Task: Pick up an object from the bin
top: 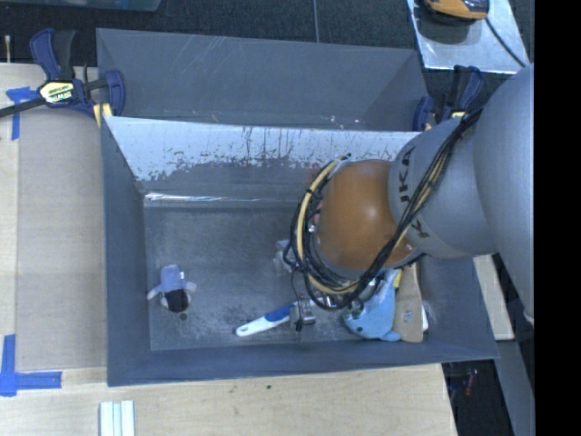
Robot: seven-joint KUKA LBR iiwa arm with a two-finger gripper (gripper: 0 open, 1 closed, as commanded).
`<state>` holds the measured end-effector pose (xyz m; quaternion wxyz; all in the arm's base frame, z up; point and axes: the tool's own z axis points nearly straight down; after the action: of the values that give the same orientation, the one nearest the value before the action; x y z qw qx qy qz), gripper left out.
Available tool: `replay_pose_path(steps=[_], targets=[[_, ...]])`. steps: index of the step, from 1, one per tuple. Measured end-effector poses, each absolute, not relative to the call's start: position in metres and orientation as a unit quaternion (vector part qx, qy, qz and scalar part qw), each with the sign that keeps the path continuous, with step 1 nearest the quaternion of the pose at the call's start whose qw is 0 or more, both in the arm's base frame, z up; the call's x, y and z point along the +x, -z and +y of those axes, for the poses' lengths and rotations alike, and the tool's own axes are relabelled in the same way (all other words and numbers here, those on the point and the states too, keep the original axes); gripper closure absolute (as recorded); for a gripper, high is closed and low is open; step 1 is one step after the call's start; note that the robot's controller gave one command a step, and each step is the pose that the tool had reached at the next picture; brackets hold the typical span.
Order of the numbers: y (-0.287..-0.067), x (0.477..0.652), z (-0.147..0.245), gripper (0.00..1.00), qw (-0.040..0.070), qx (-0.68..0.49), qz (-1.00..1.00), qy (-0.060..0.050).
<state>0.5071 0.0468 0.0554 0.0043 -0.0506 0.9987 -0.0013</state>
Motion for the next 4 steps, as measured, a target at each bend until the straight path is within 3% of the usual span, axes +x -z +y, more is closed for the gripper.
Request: replay_pose_path(steps=[1,2,3,4], targets=[[-0.07,0.491,0.027,0.0,0.002,-0.155,0.988,0.001],[-0.07,0.498,0.011,0.0,0.007,-0.292,0.956,0.002],[-0.071,0.492,0.027,1.0,0.003,-0.163,0.987,0.001],[-0.071,0.492,0.027,1.0,0.003,-0.163,0.987,0.001]])
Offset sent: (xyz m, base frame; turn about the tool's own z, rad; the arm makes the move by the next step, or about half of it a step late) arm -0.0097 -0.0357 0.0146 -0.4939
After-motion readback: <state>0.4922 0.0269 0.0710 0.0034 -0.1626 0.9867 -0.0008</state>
